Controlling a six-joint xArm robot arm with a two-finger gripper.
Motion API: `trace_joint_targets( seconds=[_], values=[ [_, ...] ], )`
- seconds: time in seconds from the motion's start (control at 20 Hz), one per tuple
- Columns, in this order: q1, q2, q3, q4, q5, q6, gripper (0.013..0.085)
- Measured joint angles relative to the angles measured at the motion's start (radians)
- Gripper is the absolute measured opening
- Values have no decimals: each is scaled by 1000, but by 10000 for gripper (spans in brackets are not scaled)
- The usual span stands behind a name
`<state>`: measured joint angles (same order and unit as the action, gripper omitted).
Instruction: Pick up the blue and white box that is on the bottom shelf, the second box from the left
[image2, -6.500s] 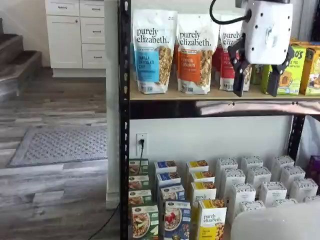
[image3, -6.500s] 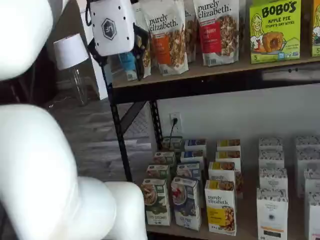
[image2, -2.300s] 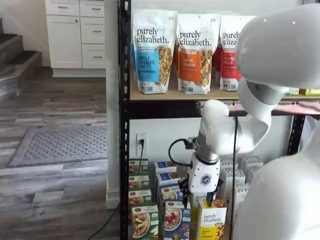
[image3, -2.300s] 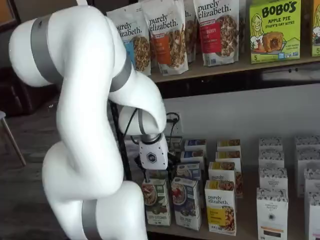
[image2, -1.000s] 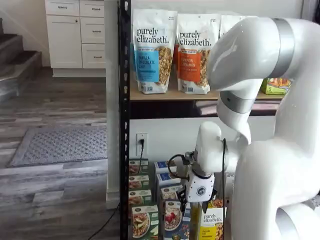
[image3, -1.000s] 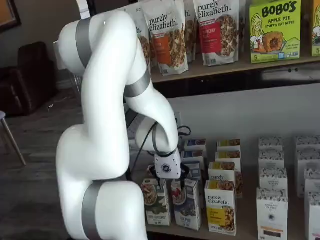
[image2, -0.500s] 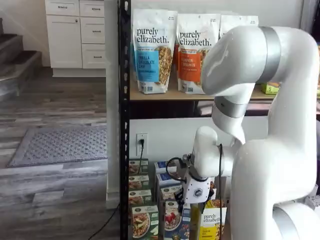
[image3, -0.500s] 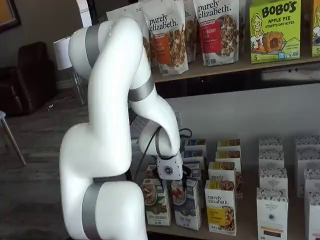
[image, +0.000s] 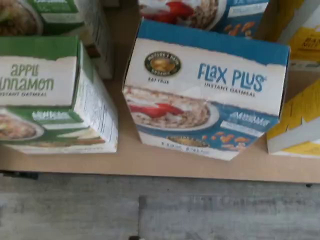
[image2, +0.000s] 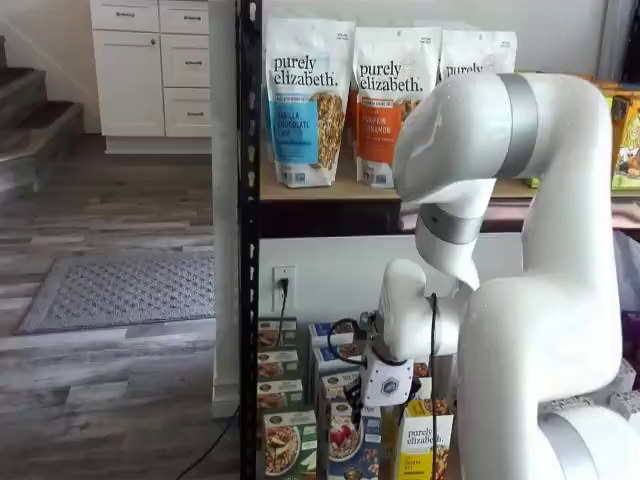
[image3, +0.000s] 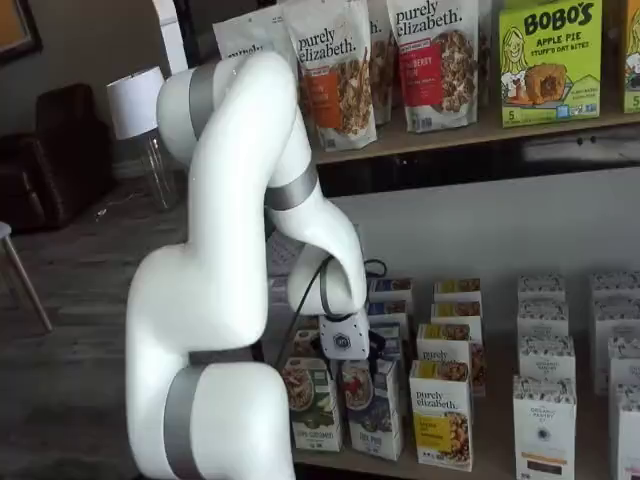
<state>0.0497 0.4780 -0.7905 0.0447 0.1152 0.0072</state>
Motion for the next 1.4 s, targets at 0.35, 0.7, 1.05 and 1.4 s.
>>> trace_joint_targets(
  seconds=[0.35,0.7,1.05,1.4],
  values=[
    [-12,73,-81,-18,2,6,850],
    [-21,135,-152,6,11,-26,850],
    [-32,185,-217,-1,19,-30,850],
    [-30,217,-267,-8,35,-22,850]
  ],
)
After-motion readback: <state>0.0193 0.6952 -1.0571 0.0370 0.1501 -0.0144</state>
